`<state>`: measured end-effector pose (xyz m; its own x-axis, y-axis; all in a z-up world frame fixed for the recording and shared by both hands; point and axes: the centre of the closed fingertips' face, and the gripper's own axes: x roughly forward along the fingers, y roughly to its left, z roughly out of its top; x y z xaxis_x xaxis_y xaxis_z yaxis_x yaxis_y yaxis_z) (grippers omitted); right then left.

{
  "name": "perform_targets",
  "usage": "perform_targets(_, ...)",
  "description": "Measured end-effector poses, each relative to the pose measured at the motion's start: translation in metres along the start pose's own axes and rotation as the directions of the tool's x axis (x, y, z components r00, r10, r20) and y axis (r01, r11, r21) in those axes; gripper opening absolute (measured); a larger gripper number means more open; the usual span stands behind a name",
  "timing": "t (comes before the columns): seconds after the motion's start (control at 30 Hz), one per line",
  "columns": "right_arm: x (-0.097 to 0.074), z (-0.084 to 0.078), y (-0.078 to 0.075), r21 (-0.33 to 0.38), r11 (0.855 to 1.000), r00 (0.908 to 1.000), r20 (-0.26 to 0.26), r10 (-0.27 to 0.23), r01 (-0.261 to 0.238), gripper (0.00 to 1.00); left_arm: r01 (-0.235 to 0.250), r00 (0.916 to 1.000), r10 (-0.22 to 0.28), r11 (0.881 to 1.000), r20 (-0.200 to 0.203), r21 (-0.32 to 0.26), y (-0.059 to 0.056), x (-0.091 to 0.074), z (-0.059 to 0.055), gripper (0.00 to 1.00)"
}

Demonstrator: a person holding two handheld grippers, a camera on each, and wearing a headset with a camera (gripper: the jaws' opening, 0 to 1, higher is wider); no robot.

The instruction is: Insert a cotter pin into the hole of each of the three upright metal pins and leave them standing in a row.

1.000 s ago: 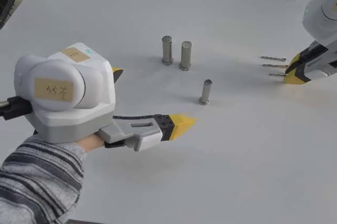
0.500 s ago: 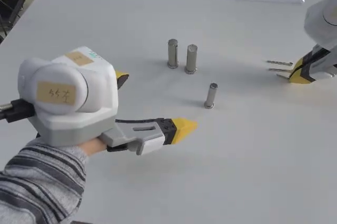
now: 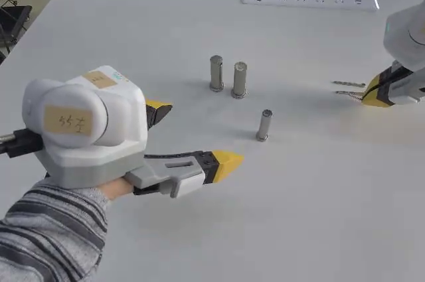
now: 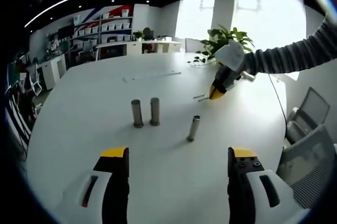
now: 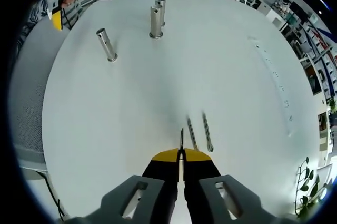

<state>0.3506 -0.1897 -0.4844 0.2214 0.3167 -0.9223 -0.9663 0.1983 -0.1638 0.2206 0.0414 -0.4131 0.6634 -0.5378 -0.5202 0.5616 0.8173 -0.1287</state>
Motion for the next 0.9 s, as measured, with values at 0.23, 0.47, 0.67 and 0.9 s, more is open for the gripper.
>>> perform_targets(0.23, -0.017, 0.02, 0.011, -0.085, 0.995, 0.9962, 0.074, -0.045, 0.051, 0.0, 0.067, 0.9969, -0.067, 0.998, 0.041, 0.002, -0.013, 0.003, 0.015, 0.63)
perform_targets(0.47, -0.03, 0.045, 0.035, -0.155, 0.985, 0.9864, 0.154, -0.058, 0.082, 0.0, 0.095, 0.9945, -0.096, 0.995, 0.04, 0.031, -0.022, 0.012, 0.026, 0.57)
perform_targets(0.67, -0.04, 0.071, 0.058, -0.218, 0.97, 0.9749, 0.215, -0.057, 0.105, 0.0, 0.123, 0.9905, -0.125, 0.992, 0.058, 0.028, -0.029, 0.018, 0.034, 0.5)
perform_targets(0.9, -0.053, 0.1, 0.079, -0.28, 0.952, 0.9574, 0.286, -0.041, 0.124, 0.0, 0.159, 0.9842, -0.156, 0.987, 0.084, -0.028, -0.038, 0.021, 0.041, 0.41)
